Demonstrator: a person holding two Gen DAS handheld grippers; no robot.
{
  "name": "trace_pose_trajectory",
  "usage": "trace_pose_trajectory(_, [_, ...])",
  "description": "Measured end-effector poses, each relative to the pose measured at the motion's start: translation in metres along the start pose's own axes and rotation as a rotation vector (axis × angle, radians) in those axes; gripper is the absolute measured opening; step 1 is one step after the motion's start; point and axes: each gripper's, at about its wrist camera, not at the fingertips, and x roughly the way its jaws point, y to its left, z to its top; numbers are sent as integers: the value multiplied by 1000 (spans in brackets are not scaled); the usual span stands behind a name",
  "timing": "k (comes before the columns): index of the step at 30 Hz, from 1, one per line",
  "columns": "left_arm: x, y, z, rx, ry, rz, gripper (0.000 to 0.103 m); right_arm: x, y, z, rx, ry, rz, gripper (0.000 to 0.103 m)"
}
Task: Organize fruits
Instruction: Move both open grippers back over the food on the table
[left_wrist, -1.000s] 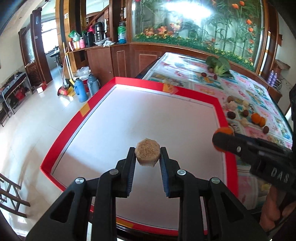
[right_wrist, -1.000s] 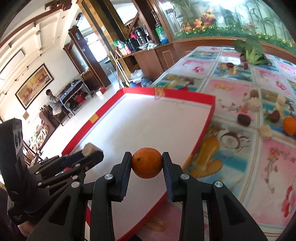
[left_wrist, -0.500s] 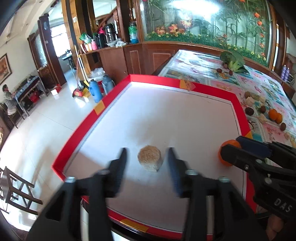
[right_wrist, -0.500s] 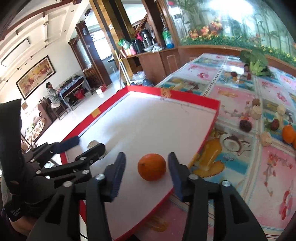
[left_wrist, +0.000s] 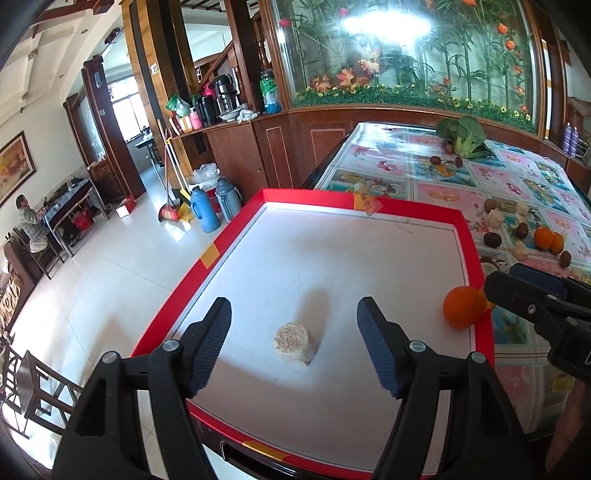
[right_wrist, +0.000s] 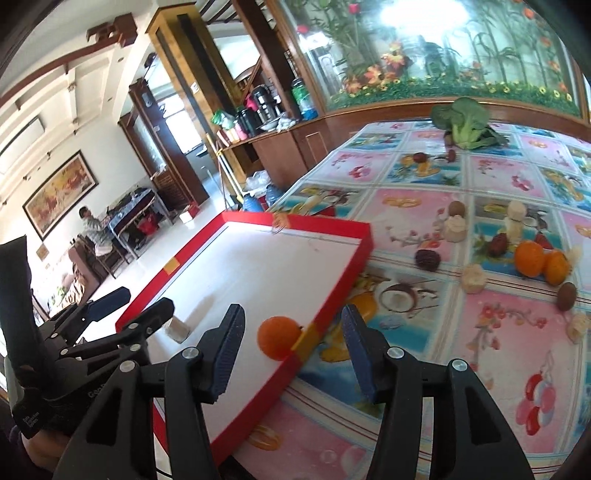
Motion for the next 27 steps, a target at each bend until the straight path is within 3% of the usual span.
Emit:
trace_pose_trajectory(12, [-15, -25, 17, 59, -36, 16, 72, -33, -30, 7, 67, -79, -8, 54])
trace_pose_trajectory(27, [-21, -84, 30, 170, -41, 8, 72, -76, -87, 11, 182, -161, -45, 54])
